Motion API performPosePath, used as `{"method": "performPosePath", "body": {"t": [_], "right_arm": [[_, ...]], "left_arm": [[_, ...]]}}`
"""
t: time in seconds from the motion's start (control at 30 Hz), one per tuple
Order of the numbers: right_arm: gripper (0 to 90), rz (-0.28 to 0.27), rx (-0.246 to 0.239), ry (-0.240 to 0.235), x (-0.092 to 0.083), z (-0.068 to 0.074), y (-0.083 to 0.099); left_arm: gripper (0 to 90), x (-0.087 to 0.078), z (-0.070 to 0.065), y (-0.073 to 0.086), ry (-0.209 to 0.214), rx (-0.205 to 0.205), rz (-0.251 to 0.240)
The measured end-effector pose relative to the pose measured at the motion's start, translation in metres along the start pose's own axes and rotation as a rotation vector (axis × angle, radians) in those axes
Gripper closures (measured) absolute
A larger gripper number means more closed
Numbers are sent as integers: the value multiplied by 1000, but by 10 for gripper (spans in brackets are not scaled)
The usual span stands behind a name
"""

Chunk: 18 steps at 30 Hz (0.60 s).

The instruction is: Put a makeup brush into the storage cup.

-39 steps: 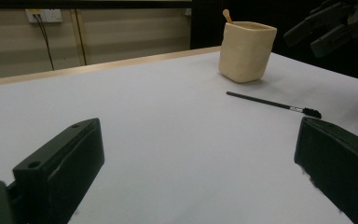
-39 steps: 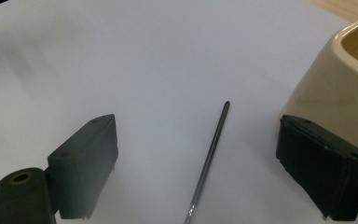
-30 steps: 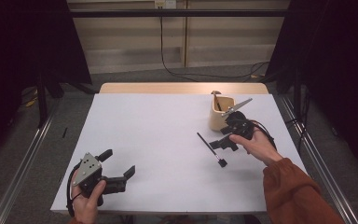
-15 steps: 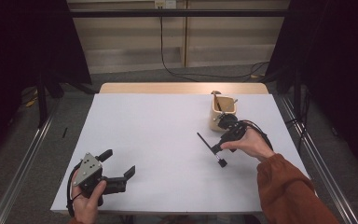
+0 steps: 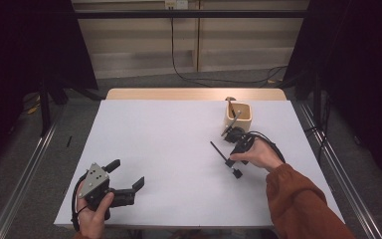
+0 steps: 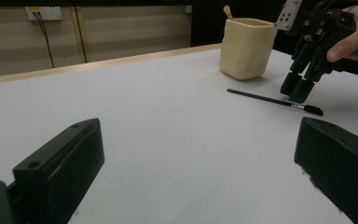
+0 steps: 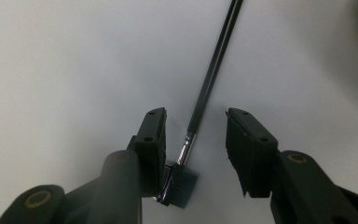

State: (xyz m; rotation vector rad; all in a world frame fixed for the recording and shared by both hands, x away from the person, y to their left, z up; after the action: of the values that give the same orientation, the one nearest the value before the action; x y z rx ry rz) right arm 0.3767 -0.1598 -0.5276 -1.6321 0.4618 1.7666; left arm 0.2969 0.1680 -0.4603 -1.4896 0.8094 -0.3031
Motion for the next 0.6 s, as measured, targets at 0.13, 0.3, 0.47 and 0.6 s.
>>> {"method": "performPosePath", "body": {"t": [0.13,0.3,0.47,0.6], "right_arm": [[642,24,-7,9,6,-1,-4],[673,49,-15,16,11,-1,-5],[770,42,-8,45,12,-4,-5],[779,50,-3,48,12,-4,-5]], "left_arm": [[14,0,-1,0,2,-1,4],[14,0,0,1,-2,-1,2],[14,0,-1,1,-4,9,8],[14,0,-1,1,-6,10,8]]}}
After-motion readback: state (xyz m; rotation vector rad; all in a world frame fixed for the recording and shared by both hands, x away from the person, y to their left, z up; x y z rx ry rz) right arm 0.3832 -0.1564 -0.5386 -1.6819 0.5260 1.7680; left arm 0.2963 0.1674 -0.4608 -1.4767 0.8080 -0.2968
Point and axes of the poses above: each handheld gripper's, and its own axes: x roughly forward along the jaws, y roughly out of its underside, z roughly to its left, the point moved 9 cm from there along x, roughly forward along the jaws, and after that the axes turned 3 degrees about -x, right-handed, at the moved point
